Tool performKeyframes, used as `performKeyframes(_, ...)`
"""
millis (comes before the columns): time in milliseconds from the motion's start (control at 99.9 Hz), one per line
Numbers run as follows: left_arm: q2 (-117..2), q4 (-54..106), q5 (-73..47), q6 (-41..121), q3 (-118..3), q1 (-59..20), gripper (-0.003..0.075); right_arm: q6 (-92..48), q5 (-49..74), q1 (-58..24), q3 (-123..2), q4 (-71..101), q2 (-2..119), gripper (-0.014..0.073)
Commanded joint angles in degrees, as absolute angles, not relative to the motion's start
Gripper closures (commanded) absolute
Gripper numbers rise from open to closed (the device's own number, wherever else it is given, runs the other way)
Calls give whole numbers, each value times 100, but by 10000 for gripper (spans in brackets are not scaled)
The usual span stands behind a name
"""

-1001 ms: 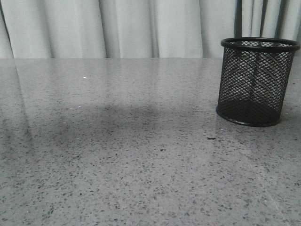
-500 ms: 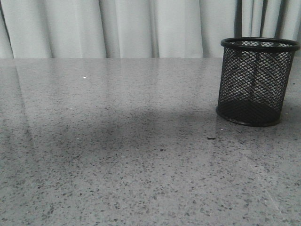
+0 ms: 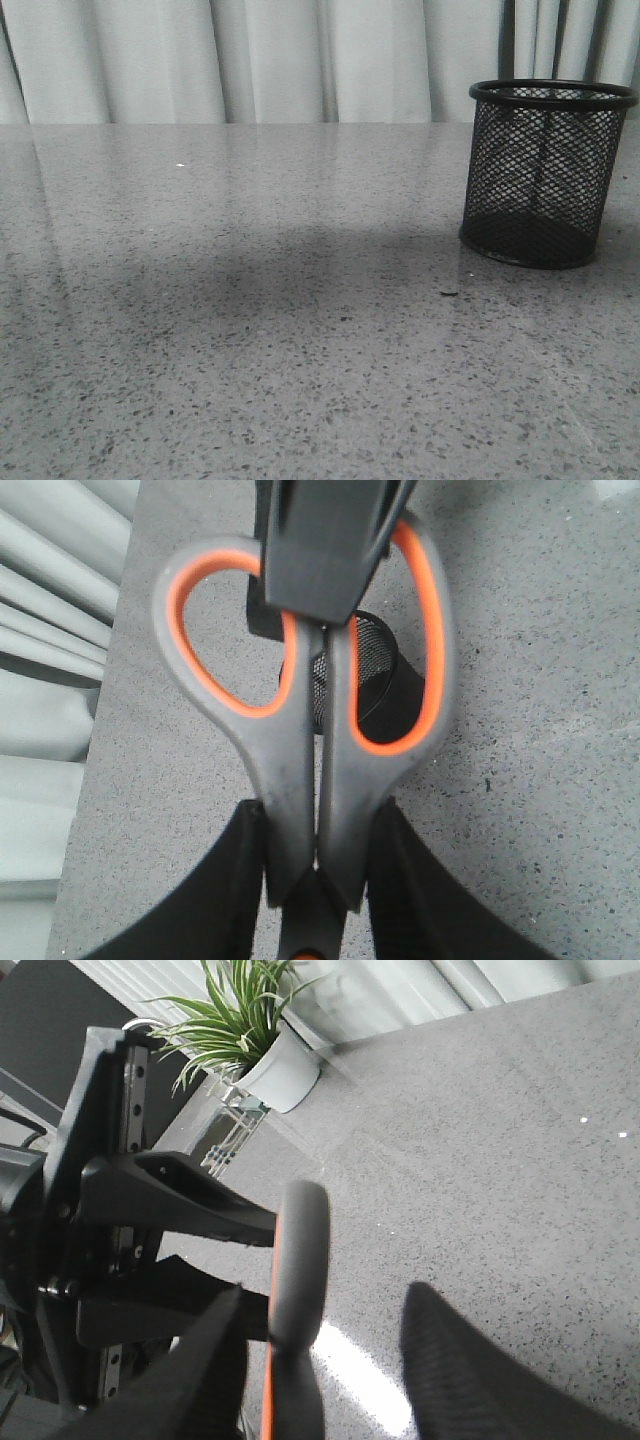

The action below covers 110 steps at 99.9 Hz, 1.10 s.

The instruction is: Put scissors into bucket

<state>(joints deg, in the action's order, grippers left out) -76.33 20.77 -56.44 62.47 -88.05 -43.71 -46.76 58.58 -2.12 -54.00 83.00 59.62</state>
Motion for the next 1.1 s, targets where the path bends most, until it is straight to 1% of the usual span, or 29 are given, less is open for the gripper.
performKeyframes(0, -7530, 2374, -5248, 6162, -8991, -4409, 730, -4851, 5933, -191, -5594, 8748, 5969, 397)
performKeyframes(50, -7553, 2434, -5248, 6162, -8991, -4409, 729, -4935, 5933, -191, -5594, 8789, 5993, 473)
performKeyframes(70, -7556, 2443, -5248, 6162, -8991, -4409, 729, -4978, 5944, -191, -5594, 8814, 6005, 531)
performKeyframes(120, -7568, 2443, -5248, 6162, -8991, -4409, 725, -4990, 5975, -191, -5594, 8815, 6021, 589)
performKeyframes(150, -7568, 2443, -5248, 6162, -8991, -4409, 719, -4990, 5998, -191, -5594, 8823, 6032, 645)
performKeyframes(170, -7568, 2443, -5248, 6162, -8991, -4409, 709, -4990, 5996, -191, -5594, 8823, 6046, 665)
performKeyframes(220, -7568, 2443, -5248, 6162, -8991, -4409, 672, -4990, 6009, -191, -5594, 8823, 6060, 662)
performKeyframes(270, -7568, 2443, -5248, 6162, -8991, -4409, 615, -4990, 6009, -191, -5594, 8823, 6060, 662)
performKeyframes(340, -7568, 2443, -5248, 6162, -8991, -4409, 502, -4990, 6009, -191, -5594, 8823, 6060, 662)
performKeyframes(390, -7568, 2419, -5236, 6162, -8991, -4396, 396, -4990, 5999, -191, -5594, 8823, 6060, 661)
performKeyframes(410, -7568, 2405, -5222, 6162, -8991, -4396, 369, -4990, 5999, -191, -5594, 8823, 6060, 661)
performKeyframes(440, -7568, 2393, -5193, 6162, -8991, -4396, 307, -5000, 5988, -191, -5594, 8823, 6060, 661)
performKeyframes(460, -7568, 2385, -5194, 6162, -8991, -4396, 276, -5000, 5977, -191, -5594, 8823, 6060, 661)
performKeyframes(510, -7568, 2380, -5107, 6153, -8991, -4396, 229, -5000, 5963, -191, -5594, 8812, 6060, 661)
performKeyframes(590, -7568, 2325, -4930, 5862, -8991, -4368, 228, -5000, 5920, -191, -5594, 8716, 6060, 661)
performKeyframes(690, -7568, 2193, -4739, 4930, -9014, -4116, 228, -4989, 5842, -191, -5704, 8328, 6060, 660)
performKeyframes(810, -7546, 2181, -4915, 4060, -9091, -3500, 228, -4654, 5529, -191, -6031, 7634, 6060, 654)
performKeyframes(961, -7445, 2181, -5464, 3770, -9246, -2589, 228, -3862, 5189, -191, -6740, 6324, 6060, 642)
performKeyframes(1091, -7315, 2181, -5913, 3759, -9411, -1785, 228, -3069, 5181, -191, -7359, 4894, 6060, 642)
